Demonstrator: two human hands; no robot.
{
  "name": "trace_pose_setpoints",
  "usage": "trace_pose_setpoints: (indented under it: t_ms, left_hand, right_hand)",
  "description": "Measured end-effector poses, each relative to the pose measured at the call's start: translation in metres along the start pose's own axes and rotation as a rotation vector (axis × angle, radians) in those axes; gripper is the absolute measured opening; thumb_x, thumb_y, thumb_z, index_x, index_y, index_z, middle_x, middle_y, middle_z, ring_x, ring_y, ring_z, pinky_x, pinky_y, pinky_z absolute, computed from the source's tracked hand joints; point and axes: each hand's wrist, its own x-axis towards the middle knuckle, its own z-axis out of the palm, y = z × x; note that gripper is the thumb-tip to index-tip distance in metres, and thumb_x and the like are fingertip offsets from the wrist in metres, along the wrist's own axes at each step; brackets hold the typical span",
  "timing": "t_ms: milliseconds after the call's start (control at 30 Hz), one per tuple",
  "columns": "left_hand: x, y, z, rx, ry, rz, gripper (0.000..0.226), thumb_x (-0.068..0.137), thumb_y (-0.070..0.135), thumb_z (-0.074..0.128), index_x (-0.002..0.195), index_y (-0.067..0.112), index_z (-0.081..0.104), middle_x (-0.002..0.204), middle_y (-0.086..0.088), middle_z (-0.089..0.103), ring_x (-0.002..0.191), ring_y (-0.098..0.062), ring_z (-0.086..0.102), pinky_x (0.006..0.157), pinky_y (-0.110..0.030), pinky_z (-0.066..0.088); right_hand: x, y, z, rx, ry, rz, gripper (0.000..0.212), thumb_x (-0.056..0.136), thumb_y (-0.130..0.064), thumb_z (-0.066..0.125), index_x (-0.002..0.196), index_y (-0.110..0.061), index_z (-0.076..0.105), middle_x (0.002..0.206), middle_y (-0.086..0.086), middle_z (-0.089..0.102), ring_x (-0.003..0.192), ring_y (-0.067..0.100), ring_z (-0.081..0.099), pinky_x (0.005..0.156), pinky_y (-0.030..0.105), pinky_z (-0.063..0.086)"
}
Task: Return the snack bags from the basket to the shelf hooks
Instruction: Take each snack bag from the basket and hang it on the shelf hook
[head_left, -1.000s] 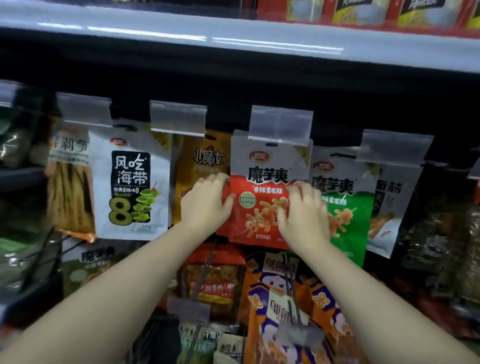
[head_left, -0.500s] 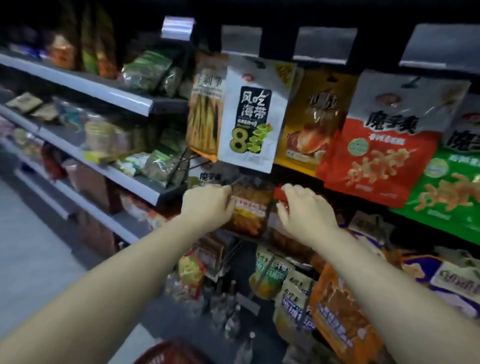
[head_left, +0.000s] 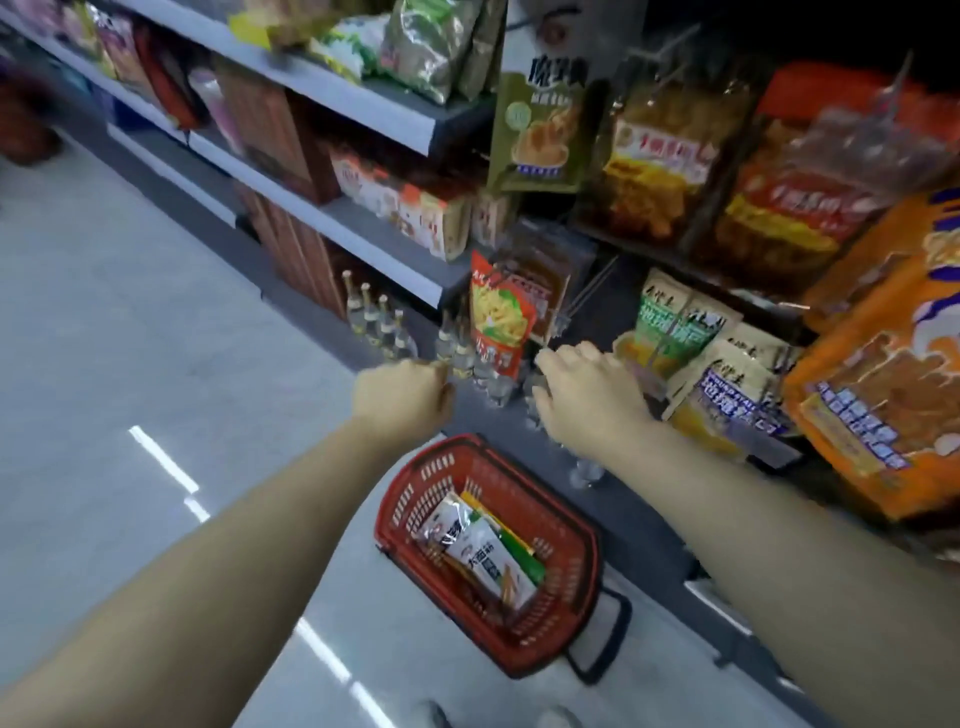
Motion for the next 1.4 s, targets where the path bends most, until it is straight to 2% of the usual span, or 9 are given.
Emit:
trace_pose_setpoints:
  t_ms: [267, 533, 733, 900, 1033, 1200, 1300, 1333, 1400]
  left_hand:
    - [-0.028, 0.016, 0.249, 0.055, -0.347, -0.048, 0.026, 0.092, 0.034, 0.043, 0.105, 0.021, 0.061, 0.106, -0.002, 0.069, 0.098, -0.027, 0.067, 0.077, -0.03, 0.047]
    - [-0.009, 0.035, 0.506, 0.132, -0.521, -0.022, 0.026, 0.094, 0.029, 0.045, 0.115, 0.021, 0.058, 0.116, -0.002, 0.066, 0.106, -0.027, 0.064, 0.079, -0.034, 0.046]
    - [0.023, 0.049, 0.63, 0.335, -0.642, 0.174, 0.035, 0.096, 0.038, 0.049, 0.126, 0.022, 0.054, 0.115, 0.001, 0.064, 0.105, -0.023, 0.062, 0.072, -0.034, 0.037]
    - [0.037, 0.051, 0.681, 0.31, -0.735, 0.113, 0.052, 0.09, 0.048, 0.055, 0.134, 0.023, 0.048, 0.128, 0.003, 0.06, 0.117, -0.024, 0.057, 0.088, -0.037, 0.045]
    - [0.034, 0.043, 0.692, 0.011, -0.889, -0.02, 0.061, 0.085, 0.037, 0.066, 0.139, 0.019, 0.043, 0.128, -0.004, 0.058, 0.116, -0.026, 0.056, 0.095, -0.039, 0.05]
    - [0.034, 0.041, 0.687, -0.055, -0.752, 0.014, 0.027, 0.088, 0.011, 0.058, 0.115, 0.012, 0.061, 0.106, -0.007, 0.065, 0.098, -0.026, 0.062, 0.08, -0.035, 0.055]
    - [0.034, 0.046, 0.67, -0.066, -0.655, 0.107, 0.026, 0.092, 0.009, 0.05, 0.114, 0.016, 0.062, 0.105, -0.006, 0.065, 0.095, -0.025, 0.062, 0.065, -0.031, 0.046]
    - [0.034, 0.047, 0.663, -0.098, -0.624, 0.119, 0.029, 0.093, 0.01, 0.049, 0.118, 0.018, 0.061, 0.109, -0.004, 0.066, 0.098, -0.025, 0.062, 0.066, -0.03, 0.046]
    - [0.035, 0.046, 0.65, -0.207, -0.571, 0.111, 0.032, 0.093, 0.014, 0.05, 0.123, 0.022, 0.061, 0.116, -0.002, 0.066, 0.102, -0.022, 0.062, 0.072, -0.031, 0.052]
  right_hand:
    - [-0.001, 0.007, 0.252, 0.024, -0.354, -0.019, 0.031, 0.097, -0.022, 0.043, 0.125, -0.011, 0.044, 0.129, 0.01, 0.051, 0.124, 0.031, 0.043, 0.098, 0.042, 0.038]
    - [0.017, 0.036, 0.526, -0.019, -0.486, -0.022, 0.034, 0.095, -0.022, 0.047, 0.128, -0.013, 0.042, 0.133, 0.01, 0.049, 0.125, 0.03, 0.043, 0.098, 0.04, 0.038]
    - [0.035, 0.04, 0.663, -0.094, -0.58, -0.067, 0.042, 0.092, -0.02, 0.052, 0.131, -0.01, 0.039, 0.134, 0.014, 0.047, 0.124, 0.032, 0.043, 0.098, 0.042, 0.038]
    - [0.038, 0.032, 0.722, -0.093, -0.709, -0.128, 0.048, 0.096, -0.017, 0.051, 0.139, -0.009, 0.032, 0.139, 0.015, 0.042, 0.128, 0.034, 0.039, 0.101, 0.044, 0.036]
    - [0.033, 0.023, 0.741, -0.029, -0.743, -0.111, 0.048, 0.096, -0.017, 0.052, 0.139, -0.008, 0.032, 0.137, 0.015, 0.044, 0.128, 0.034, 0.042, 0.1, 0.045, 0.039]
    - [0.027, 0.021, 0.74, 0.202, -0.705, 0.061, 0.049, 0.093, -0.015, 0.06, 0.134, -0.008, 0.033, 0.126, 0.016, 0.054, 0.111, 0.034, 0.058, 0.073, 0.037, 0.042]
    - [0.028, 0.031, 0.736, 0.448, -0.741, 0.263, 0.07, 0.083, -0.02, 0.074, 0.139, -0.008, 0.035, 0.129, 0.015, 0.057, 0.113, 0.033, 0.059, 0.087, 0.04, 0.052]
    - [0.029, 0.036, 0.733, 0.518, -0.763, 0.294, 0.066, 0.082, -0.021, 0.076, 0.137, -0.008, 0.043, 0.129, 0.014, 0.058, 0.114, 0.032, 0.059, 0.089, 0.038, 0.052]
    - [0.032, 0.045, 0.726, 0.622, -0.747, 0.352, 0.042, 0.083, -0.02, 0.075, 0.118, -0.003, 0.061, 0.115, 0.014, 0.067, 0.104, 0.031, 0.064, 0.077, 0.031, 0.052]
